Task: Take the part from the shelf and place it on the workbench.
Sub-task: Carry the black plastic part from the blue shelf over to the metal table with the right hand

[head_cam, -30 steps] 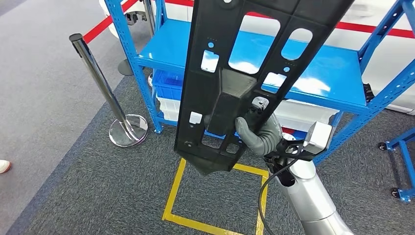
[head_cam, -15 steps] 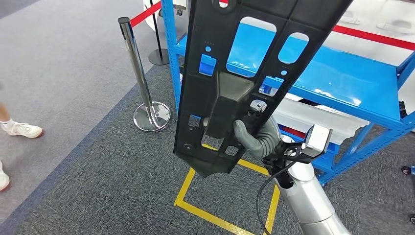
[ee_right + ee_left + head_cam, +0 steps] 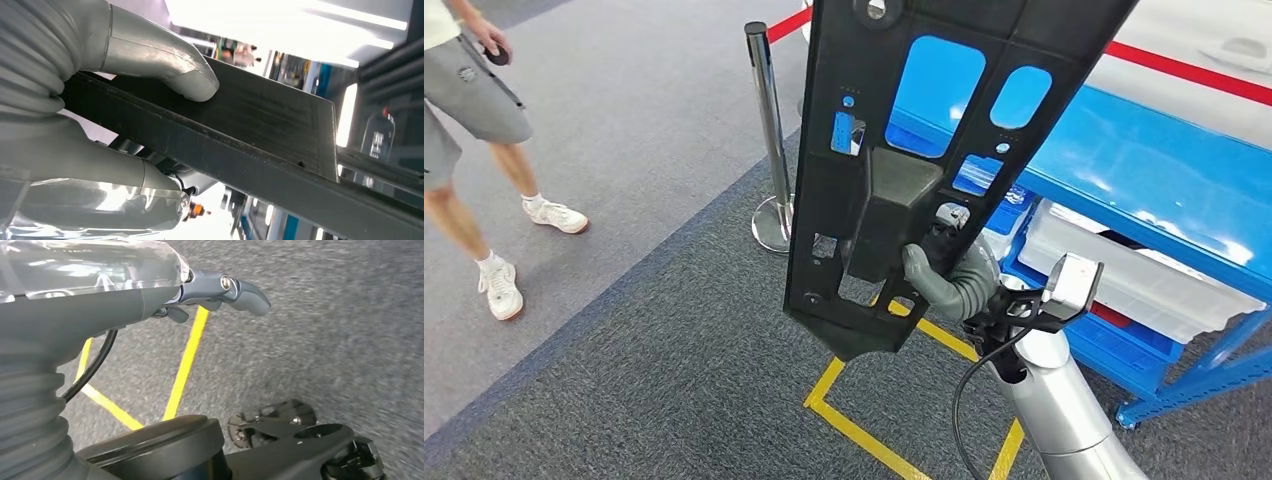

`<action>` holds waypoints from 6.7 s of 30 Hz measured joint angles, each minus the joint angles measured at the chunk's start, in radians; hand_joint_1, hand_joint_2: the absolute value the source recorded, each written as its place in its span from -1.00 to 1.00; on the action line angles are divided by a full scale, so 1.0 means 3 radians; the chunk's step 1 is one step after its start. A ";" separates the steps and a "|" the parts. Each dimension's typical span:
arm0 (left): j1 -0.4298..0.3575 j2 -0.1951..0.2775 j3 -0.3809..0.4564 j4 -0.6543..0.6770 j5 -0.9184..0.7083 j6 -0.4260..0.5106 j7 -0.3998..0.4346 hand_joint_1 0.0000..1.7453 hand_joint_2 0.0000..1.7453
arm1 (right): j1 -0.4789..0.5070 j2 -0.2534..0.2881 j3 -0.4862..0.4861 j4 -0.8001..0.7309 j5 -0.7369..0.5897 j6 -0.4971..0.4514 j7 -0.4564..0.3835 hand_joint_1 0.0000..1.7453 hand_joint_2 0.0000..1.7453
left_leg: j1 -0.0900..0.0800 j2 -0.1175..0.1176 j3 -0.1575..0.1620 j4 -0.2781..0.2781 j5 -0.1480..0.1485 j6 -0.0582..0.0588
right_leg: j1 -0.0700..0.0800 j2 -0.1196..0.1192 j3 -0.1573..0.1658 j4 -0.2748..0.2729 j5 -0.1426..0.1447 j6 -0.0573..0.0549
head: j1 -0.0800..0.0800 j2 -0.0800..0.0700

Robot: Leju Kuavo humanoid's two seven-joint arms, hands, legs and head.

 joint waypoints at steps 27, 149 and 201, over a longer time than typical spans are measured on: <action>-0.0017 0.0014 -0.0004 0.0000 -0.0018 -0.0010 0.0003 -1.00 1.00 | 0.0002 -0.0033 0.0009 0.0004 0.0003 -0.0021 -0.0049 1.00 1.00 | -0.0021 -0.0068 0.0012 -0.0293 0.0145 0.0014 | -0.0023 0.0145 0.0036 0.0021 -0.0058 0.0000 | -0.0001 0.0000; 0.0014 0.0039 -0.0007 0.0000 -0.0073 0.0014 0.0099 -1.00 1.00 | -0.0088 -0.0048 0.0030 -0.0105 0.0030 -0.0044 -0.0112 1.00 1.00 | -0.0042 -0.0085 0.0071 -0.0380 0.0172 0.0046 | -0.0045 0.0192 0.0015 0.0118 -0.0155 0.0003 | -0.0003 0.0000; 0.0039 0.0026 -0.0012 0.0000 -0.0114 -0.0002 0.0159 -1.00 1.00 | -0.0025 -0.0080 0.0062 -0.0102 0.0039 -0.0029 -0.0065 1.00 1.00 | -0.0064 -0.0052 0.0372 -0.0858 0.0348 0.0193 | -0.0019 0.0149 -0.0283 0.0601 -0.0240 0.0121 | 0.0000 0.0000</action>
